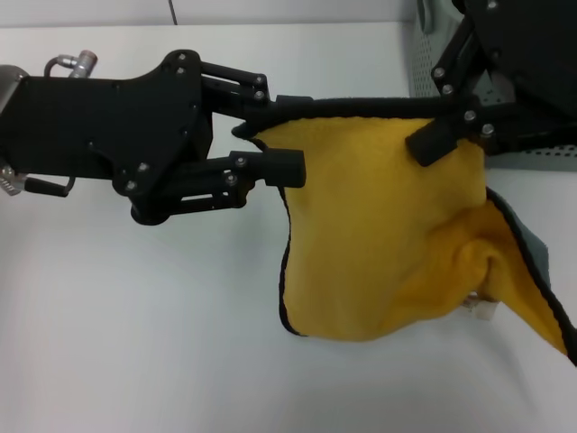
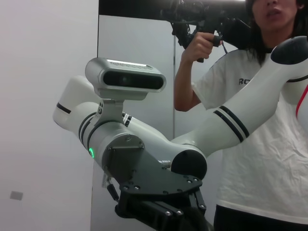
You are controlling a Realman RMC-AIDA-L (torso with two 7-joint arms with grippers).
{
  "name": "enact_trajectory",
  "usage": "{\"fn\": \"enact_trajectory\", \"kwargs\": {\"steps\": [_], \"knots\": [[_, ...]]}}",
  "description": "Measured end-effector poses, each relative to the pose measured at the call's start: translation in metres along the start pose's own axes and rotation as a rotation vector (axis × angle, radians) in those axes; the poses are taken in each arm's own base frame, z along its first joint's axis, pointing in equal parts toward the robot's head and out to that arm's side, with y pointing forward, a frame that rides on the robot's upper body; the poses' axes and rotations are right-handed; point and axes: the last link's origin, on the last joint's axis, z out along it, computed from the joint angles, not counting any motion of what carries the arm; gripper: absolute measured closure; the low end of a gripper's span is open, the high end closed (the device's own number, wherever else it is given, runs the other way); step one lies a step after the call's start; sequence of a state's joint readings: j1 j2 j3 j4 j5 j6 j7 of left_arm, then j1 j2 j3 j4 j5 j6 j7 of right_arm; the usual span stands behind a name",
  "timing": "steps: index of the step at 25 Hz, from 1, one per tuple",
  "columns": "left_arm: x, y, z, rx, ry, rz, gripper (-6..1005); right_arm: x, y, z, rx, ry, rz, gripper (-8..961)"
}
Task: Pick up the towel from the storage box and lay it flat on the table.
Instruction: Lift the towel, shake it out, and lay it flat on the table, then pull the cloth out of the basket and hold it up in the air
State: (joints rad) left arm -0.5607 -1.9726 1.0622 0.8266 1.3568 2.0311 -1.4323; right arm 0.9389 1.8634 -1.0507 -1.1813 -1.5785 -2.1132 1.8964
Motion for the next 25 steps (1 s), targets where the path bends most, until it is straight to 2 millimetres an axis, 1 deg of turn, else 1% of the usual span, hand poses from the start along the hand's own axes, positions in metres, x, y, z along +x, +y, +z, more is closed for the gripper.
{"fn": "enact_trajectory", "kwargs": {"steps": [2,13,18,25], "knots": [[-0.001,0.001,0.0,0.001,-0.001,-0.001,651,0.0,0.0,0.001,-0.002,-0.003,0.0,924],[-0.004,0.001,0.002,-0.011,-0.018,-0.012,827,0.001,0.001,0.005,-0.013,-0.018,0.001,921],[-0.002,0.002,0.001,0.0,-0.001,-0.004,976,0.002,0.001,0.003,-0.004,-0.035,0.006,920],[0.008,-0.001,-0.006,0.044,0.061,0.021,976,0.01,-0.001,0.004,0.002,-0.073,0.061,918]]}}
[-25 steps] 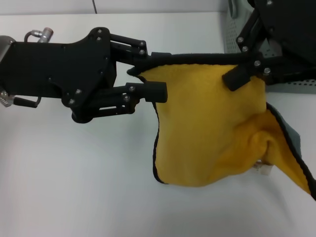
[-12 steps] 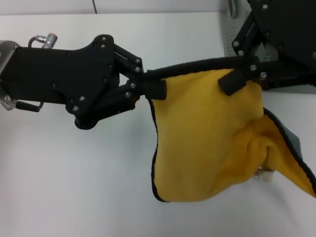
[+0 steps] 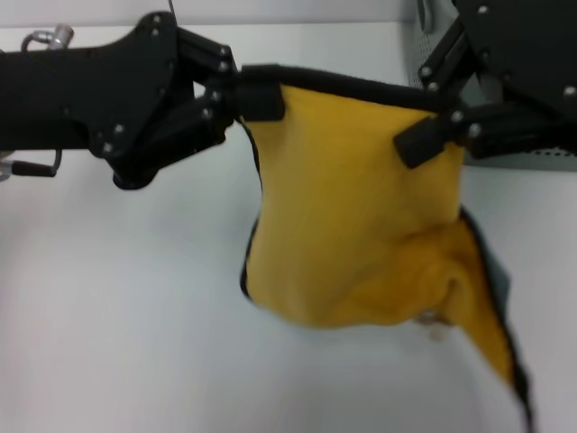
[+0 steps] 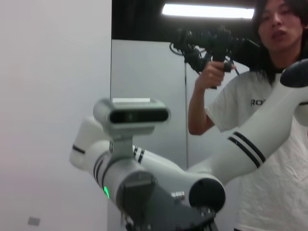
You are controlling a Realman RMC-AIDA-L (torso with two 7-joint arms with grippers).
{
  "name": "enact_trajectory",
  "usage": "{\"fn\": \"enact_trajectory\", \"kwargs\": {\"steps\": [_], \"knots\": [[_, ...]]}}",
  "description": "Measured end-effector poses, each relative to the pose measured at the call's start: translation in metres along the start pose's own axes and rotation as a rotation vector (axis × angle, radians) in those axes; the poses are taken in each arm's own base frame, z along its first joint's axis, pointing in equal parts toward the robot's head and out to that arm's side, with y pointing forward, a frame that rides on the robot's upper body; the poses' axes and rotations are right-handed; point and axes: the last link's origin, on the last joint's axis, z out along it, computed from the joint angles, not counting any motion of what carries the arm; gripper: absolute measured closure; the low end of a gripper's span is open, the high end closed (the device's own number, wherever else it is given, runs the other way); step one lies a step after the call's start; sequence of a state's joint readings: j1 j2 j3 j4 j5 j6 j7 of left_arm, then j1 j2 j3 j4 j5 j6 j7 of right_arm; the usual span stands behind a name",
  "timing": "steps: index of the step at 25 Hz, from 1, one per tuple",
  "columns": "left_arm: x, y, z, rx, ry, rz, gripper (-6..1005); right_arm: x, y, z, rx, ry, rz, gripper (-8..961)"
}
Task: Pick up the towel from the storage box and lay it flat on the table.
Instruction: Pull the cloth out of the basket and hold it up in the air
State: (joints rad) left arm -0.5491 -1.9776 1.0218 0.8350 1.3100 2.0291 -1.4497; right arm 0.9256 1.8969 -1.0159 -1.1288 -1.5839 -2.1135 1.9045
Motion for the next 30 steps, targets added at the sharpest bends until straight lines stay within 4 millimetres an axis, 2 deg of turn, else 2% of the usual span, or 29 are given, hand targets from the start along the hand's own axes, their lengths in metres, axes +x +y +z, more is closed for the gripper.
{"fn": "enact_trajectory", "kwargs": {"steps": [6,11,14,19,24,30], "knots": [[0.012,-0.005,-0.004,0.032,0.035,0.031,977,0.015,-0.002,0.005,0.053,-0.004,0.043,917],[0.026,-0.008,-0.01,0.068,0.068,0.068,977,0.029,-0.003,0.001,0.136,-0.024,0.072,729],[0.036,-0.009,-0.017,0.108,0.121,0.105,977,0.041,0.001,-0.003,0.2,-0.044,0.057,524],[0.046,-0.009,-0.029,0.17,0.19,0.153,978,0.066,0.014,0.001,0.299,-0.088,0.021,289],[0.05,-0.01,-0.031,0.199,0.224,0.167,978,0.089,0.029,0.001,0.337,-0.151,0.031,246],[0.052,-0.013,-0.032,0.225,0.246,0.172,978,0.109,0.045,-0.007,0.382,-0.388,0.048,194]]}}
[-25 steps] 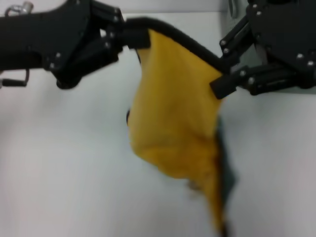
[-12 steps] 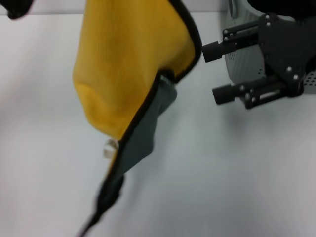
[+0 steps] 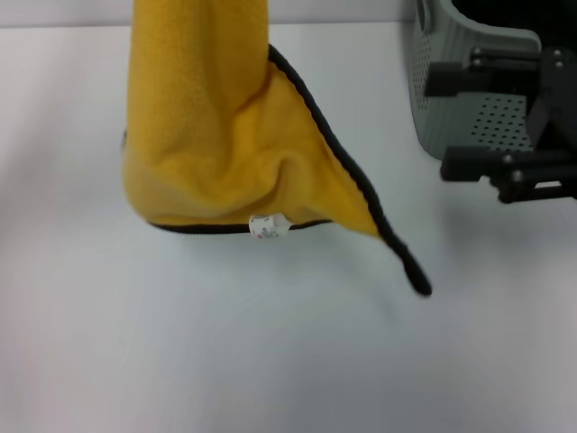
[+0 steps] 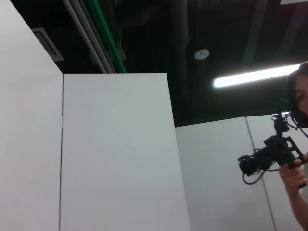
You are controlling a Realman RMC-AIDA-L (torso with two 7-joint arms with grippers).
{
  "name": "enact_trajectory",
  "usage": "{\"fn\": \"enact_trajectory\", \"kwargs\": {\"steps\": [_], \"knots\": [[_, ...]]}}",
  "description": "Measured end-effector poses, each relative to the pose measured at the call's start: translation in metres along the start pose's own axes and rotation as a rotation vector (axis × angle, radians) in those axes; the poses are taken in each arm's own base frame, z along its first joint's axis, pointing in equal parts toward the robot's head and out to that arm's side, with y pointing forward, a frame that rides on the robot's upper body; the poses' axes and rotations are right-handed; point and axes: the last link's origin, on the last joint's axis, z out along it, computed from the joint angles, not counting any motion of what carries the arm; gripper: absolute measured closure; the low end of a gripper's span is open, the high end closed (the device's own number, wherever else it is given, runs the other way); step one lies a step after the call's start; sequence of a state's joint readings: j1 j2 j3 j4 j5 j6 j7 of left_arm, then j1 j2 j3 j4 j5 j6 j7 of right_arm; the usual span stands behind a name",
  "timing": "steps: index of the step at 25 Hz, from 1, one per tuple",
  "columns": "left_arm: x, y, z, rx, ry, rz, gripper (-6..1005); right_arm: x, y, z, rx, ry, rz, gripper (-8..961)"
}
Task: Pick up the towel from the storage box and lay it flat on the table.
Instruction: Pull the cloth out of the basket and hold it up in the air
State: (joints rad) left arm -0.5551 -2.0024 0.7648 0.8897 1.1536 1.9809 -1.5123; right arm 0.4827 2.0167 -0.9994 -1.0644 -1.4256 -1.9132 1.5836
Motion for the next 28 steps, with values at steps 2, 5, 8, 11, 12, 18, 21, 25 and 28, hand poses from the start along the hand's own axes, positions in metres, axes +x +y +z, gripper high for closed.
{"fn": "enact_trajectory", "kwargs": {"steps": [2,5,8,11,12,18,21,25,28], "knots": [[0.0,-0.002,0.0,0.013,0.003,0.002,978,0.003,0.002,-0.005,0.017,-0.055,0.011,196],[-0.001,-0.004,0.001,0.031,0.005,0.009,979,0.012,0.003,-0.008,0.036,-0.091,0.037,198],[0.0,-0.005,0.003,0.027,-0.002,0.016,979,0.022,0.002,-0.01,0.063,-0.136,0.061,199],[0.002,-0.005,0.004,0.013,-0.015,0.031,979,0.024,-0.002,-0.012,0.087,-0.172,0.057,200],[0.002,-0.005,0.005,0.007,-0.019,0.035,979,0.024,-0.004,-0.014,0.097,-0.184,0.049,200],[0.009,0.005,0.011,-0.125,-0.082,0.038,979,0.012,-0.013,-0.026,0.147,-0.198,-0.03,202],[0.01,0.01,0.018,-0.204,-0.132,0.029,980,0.004,-0.02,-0.028,0.131,-0.168,-0.049,202],[0.01,0.016,0.027,-0.267,-0.164,0.017,980,0.004,-0.028,-0.016,0.085,-0.107,-0.042,202],[0.011,0.019,0.033,-0.301,-0.163,-0.002,980,0.009,-0.033,-0.001,0.033,-0.032,-0.03,202]]}}
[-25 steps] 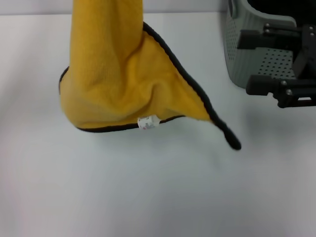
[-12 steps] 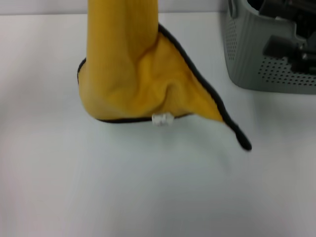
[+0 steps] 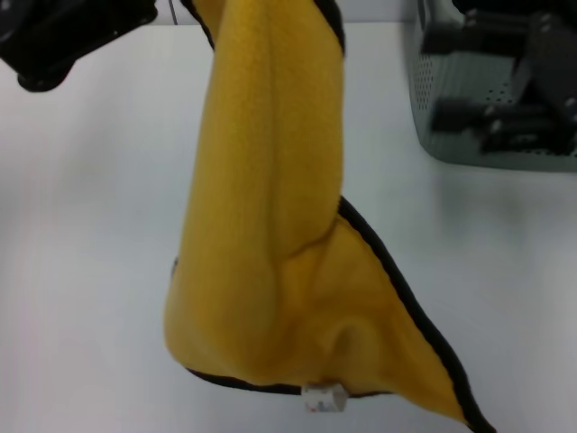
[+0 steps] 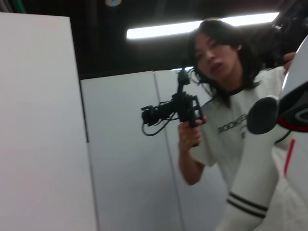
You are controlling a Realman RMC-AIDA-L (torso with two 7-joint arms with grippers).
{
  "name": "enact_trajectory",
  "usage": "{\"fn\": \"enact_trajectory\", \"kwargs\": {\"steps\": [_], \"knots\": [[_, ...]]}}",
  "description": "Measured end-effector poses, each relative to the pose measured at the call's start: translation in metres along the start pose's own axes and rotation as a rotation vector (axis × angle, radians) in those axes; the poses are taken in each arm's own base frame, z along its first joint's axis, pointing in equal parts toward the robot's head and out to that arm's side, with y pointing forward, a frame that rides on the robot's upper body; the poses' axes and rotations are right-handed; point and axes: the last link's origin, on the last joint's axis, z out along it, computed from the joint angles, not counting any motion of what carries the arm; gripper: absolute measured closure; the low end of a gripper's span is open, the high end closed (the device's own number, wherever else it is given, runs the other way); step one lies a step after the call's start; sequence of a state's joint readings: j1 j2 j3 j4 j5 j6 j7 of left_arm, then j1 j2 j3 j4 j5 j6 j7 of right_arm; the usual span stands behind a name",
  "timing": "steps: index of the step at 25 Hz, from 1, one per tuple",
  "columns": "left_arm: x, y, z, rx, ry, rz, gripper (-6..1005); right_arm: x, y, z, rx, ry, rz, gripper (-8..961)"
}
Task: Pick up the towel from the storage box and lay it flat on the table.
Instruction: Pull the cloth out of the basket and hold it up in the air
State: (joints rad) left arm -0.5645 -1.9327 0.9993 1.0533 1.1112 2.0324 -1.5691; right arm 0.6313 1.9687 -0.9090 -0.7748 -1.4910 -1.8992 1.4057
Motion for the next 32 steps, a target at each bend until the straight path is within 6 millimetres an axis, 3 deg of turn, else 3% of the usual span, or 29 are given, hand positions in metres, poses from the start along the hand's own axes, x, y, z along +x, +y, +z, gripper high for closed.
{"fn": "enact_trajectory", "kwargs": {"steps": [7,26,32], "knots": [[0.004,0.004,0.011,-0.074,0.035,-0.032,980,0.007,-0.005,0.021,-0.074,0.13,-0.003,202],[0.005,0.007,0.021,-0.131,0.012,-0.057,980,0.0,-0.007,0.029,-0.1,0.115,-0.049,203],[0.005,0.008,0.022,-0.139,0.005,-0.058,980,0.0,-0.008,0.028,-0.106,0.122,-0.037,264]]}}
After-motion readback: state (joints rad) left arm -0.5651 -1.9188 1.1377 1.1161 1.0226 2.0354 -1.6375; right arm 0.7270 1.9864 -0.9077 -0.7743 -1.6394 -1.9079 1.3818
